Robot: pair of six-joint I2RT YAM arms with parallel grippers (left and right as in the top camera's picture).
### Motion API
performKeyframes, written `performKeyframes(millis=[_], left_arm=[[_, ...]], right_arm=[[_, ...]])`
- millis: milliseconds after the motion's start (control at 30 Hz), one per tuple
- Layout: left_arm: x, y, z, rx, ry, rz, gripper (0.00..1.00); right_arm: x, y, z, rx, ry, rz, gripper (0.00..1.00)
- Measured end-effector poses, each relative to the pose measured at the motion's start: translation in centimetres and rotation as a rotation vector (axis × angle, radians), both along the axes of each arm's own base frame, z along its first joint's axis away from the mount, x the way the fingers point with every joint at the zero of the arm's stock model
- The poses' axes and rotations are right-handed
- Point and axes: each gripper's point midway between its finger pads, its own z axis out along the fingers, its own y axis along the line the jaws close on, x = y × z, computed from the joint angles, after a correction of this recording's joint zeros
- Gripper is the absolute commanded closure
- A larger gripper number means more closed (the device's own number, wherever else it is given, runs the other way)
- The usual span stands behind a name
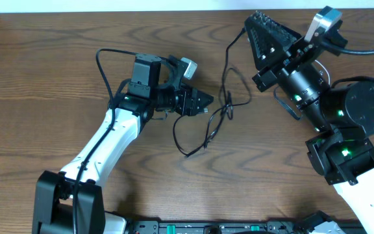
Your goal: Untangle cables
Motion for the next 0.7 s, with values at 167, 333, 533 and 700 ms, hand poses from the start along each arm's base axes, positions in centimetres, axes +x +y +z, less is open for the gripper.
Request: performKeyframes(millis=[167,333,533,700], left_arm=[[-1.8,-0.4,-0.3,-0.022,0.047,-0.075,0.43],[-3.5,-0.1,-1.2,-0.004,0.107,-0.115,0.44],[-4.1,-0.1,-1.5,-0.001,0.13,-0.132,0.44],[-4.1,-0.3,-1.4,-0.003,0.118,-0.139,0.44]], right_arm=[[-0.2,0.1,-0.1,0.002,0.008,0.03,0.99],[-0.3,0.2,-0.1,0.001,0.008,0.044,0.99],[-0.3,0.2,-0.1,0.001,0.009,0.049,0.99],[-0.3,0.2,-0.1,0.001,0.01,0.049,0.99]])
